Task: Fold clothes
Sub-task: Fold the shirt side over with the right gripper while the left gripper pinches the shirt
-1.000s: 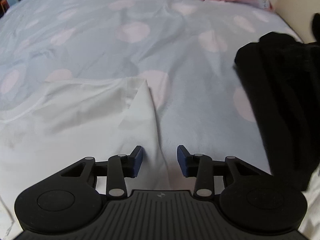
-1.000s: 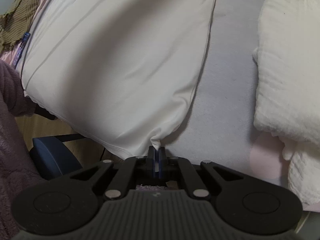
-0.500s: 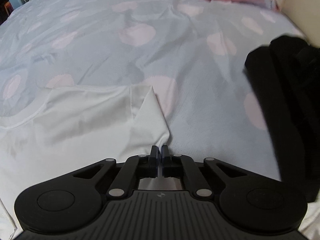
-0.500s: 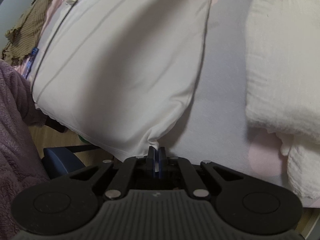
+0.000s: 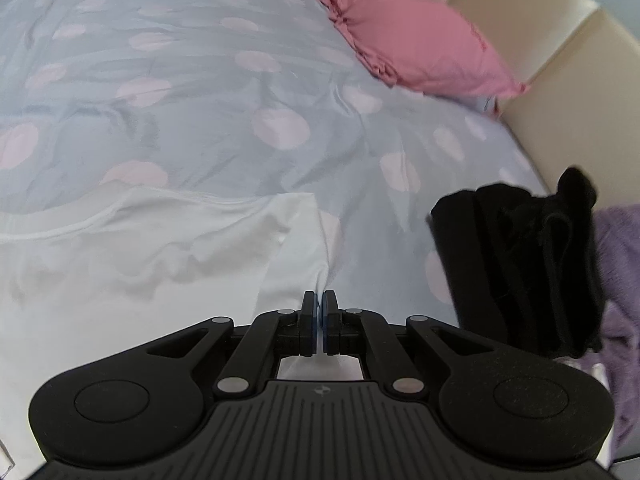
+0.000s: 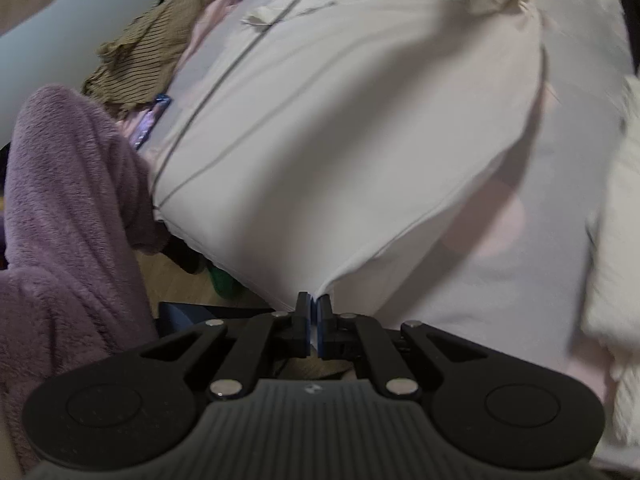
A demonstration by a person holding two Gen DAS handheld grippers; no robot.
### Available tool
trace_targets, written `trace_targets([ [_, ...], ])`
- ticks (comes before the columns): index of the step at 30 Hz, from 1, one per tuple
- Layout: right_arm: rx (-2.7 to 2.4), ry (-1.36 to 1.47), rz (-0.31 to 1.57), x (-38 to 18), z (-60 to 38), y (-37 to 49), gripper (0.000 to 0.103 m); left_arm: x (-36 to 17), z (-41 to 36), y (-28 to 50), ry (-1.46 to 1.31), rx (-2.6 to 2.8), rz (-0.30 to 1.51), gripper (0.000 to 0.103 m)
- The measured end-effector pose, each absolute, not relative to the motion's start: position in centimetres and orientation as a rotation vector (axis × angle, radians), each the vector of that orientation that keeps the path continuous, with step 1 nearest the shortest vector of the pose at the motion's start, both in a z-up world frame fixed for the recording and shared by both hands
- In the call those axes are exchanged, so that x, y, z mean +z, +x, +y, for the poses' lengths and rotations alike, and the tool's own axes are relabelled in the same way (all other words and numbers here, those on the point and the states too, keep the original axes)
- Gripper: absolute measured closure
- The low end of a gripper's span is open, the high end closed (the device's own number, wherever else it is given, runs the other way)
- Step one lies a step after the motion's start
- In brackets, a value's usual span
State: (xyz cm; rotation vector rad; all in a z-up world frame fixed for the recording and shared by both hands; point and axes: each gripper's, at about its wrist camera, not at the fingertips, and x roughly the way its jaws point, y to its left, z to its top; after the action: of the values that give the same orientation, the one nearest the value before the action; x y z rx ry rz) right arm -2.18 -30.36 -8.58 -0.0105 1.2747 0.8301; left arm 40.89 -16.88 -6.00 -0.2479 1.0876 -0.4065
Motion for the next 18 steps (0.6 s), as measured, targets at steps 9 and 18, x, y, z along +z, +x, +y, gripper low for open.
trace_targets([
  [9, 0.991, -0.073, 1.292, -7.4, -25.9, -1.5, 0.099, -7.8, -8.5, 39.9, -0.394, -0.431, 1.031, 0.103],
  [18, 1.091, -0.150, 1.315, -7.4, -22.2, -0.4, 0.099, -11.9, -2.7, 40.3, -0.498, -0.354, 1.043, 0.103],
])
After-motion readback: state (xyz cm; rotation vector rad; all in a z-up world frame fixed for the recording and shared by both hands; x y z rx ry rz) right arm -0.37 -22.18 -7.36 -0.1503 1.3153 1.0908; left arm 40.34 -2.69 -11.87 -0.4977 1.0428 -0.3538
